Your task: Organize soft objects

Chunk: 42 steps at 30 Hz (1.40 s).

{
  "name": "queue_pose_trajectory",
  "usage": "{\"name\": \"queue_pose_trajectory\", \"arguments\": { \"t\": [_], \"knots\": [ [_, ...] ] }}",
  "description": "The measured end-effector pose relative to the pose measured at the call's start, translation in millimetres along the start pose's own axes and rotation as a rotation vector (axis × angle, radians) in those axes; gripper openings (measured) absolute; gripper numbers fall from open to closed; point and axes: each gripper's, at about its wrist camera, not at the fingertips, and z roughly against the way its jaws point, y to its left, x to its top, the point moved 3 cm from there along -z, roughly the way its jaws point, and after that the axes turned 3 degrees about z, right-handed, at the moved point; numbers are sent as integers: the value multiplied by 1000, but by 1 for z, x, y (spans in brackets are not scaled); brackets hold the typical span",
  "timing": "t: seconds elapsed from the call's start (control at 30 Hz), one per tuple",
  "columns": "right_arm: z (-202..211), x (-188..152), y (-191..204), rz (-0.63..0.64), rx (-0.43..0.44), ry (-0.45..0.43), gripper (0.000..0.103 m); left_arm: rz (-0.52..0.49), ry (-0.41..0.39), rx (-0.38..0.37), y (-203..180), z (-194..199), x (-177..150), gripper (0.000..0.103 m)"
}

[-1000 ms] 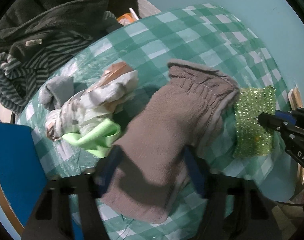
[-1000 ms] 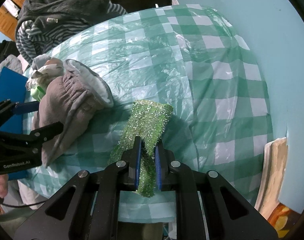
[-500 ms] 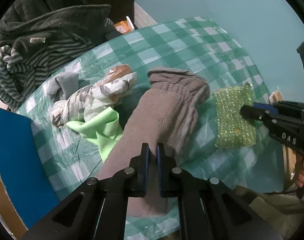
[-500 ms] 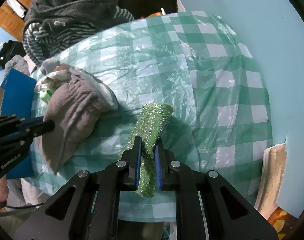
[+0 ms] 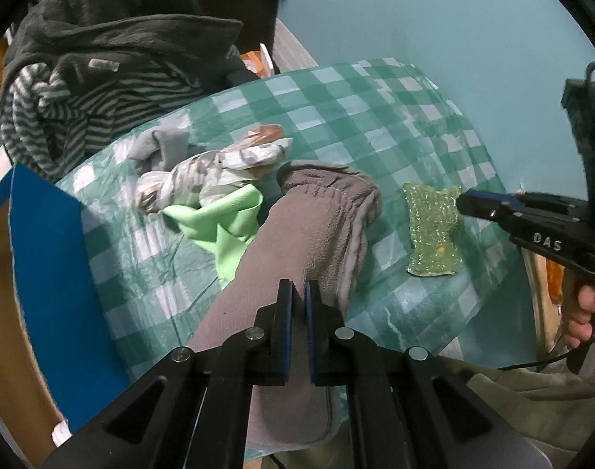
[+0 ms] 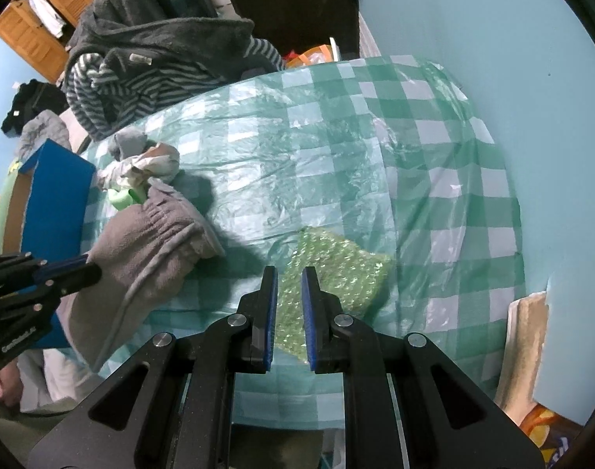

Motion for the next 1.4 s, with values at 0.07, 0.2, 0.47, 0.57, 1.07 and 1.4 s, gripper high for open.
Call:
{"name": "queue_pose_trajectory", "arguments": {
  "t": [0.07,0.2,0.47,0.57,1.07,1.4],
  "knots": [
    [-8,0,-3,-26,-5,23,14,21,-1,1,6,1,-3,6],
    [-24,1,-8,-63,-8,67,52,83,20,-11,17,-6,-8,6],
    [-50,1,-9,-56,-83,139,60,132,37,25,25,-20,-16,59],
    [-55,3,-7,-45,-95,149,60,105,26,55,21,-23,-14,73],
    [-76,2,6,-3,-156,157,61,-31,101,181,11,-67,-10,79],
    [-68,-8,-2,19,-196,136,21,25,70,135,21,-62,-15,37]
  ]
}}
